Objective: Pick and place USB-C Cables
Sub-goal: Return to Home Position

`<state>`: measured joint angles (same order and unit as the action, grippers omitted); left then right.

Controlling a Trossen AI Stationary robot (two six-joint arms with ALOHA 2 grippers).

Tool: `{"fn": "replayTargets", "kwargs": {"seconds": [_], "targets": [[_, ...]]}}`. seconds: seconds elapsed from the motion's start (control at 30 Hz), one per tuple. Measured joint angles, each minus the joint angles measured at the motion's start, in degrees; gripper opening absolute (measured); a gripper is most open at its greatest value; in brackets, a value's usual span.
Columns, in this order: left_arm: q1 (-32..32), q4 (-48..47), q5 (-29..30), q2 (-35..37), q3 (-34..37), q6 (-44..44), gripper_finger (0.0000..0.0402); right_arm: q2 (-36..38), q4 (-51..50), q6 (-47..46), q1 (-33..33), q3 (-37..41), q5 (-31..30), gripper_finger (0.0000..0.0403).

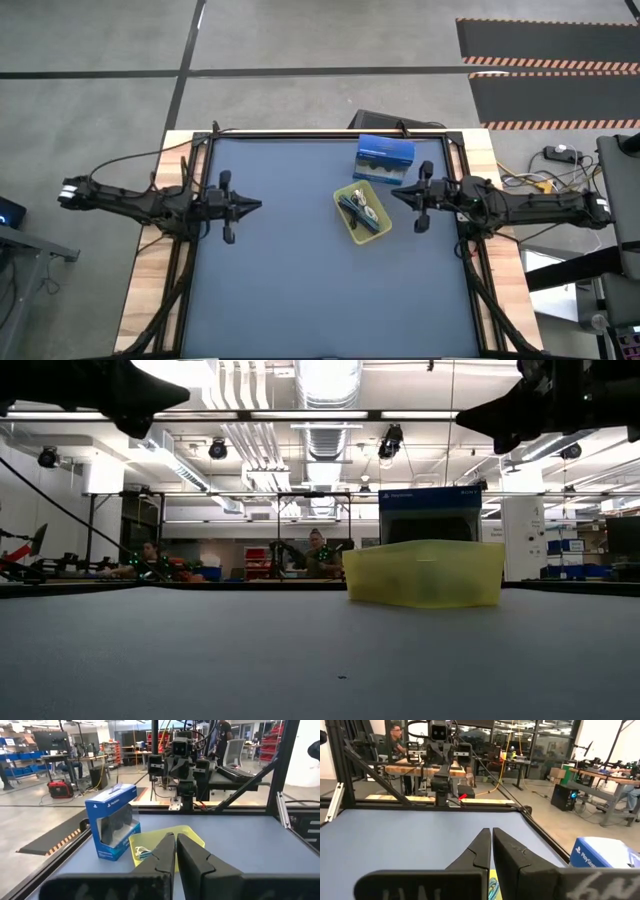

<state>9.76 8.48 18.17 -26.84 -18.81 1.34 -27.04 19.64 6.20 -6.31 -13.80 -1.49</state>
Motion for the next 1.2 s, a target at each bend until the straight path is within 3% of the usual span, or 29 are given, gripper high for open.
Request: {"fn": "replayTargets", "kwargs": {"seconds": [0.33,0.87,1.2], "targets": [[0.00,-5.08,0.00,5.07,2.29,0.73,0.0001,5.83,-6.42,0.59,0.00,0.00,-0.01,0.0008],[0.00,-9.66,0.10,26.28,8.87,0.87,0.0001,15.67,-15.17,1.16,-0.02,0.02,-0.14,0.0008],[0.00,-12.17,0.45,25.39,8.26,0.56,0.0001,24.83,-23.14,1.87,-0.11,0.07,-2.02,0.0008]]}}
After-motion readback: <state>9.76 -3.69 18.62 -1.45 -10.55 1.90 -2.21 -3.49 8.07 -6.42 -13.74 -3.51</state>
